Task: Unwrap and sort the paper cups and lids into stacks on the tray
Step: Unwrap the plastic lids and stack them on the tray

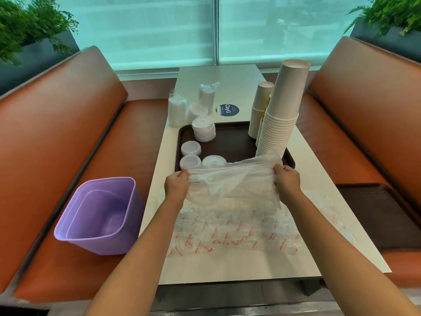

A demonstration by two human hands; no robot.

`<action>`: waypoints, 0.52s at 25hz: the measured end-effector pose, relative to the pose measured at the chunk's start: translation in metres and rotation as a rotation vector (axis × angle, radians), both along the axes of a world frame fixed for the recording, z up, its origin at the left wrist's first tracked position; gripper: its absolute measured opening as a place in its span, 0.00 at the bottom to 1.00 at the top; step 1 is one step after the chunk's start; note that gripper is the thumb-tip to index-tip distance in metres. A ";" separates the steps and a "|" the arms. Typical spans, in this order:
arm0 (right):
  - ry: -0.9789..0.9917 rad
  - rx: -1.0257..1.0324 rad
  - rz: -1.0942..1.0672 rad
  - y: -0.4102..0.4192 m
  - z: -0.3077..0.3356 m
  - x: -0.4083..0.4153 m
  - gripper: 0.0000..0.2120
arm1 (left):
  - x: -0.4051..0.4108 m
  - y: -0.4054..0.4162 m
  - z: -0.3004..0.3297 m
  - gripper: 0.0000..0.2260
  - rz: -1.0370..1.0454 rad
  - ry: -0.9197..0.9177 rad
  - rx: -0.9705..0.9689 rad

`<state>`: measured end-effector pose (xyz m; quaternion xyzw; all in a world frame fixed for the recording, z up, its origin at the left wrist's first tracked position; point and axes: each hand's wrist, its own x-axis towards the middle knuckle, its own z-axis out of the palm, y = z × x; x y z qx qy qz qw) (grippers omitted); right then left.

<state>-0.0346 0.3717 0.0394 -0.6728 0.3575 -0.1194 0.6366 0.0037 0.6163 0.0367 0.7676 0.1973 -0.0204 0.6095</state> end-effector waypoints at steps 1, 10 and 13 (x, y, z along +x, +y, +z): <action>0.004 0.042 0.002 -0.001 0.002 -0.002 0.13 | 0.000 0.002 0.000 0.20 0.024 0.028 -0.029; 0.043 0.187 0.138 0.016 -0.008 -0.016 0.07 | -0.018 -0.008 -0.010 0.25 0.055 0.064 0.294; 0.024 0.238 0.139 0.022 -0.012 -0.018 0.06 | -0.021 -0.012 -0.019 0.27 -0.114 0.233 0.298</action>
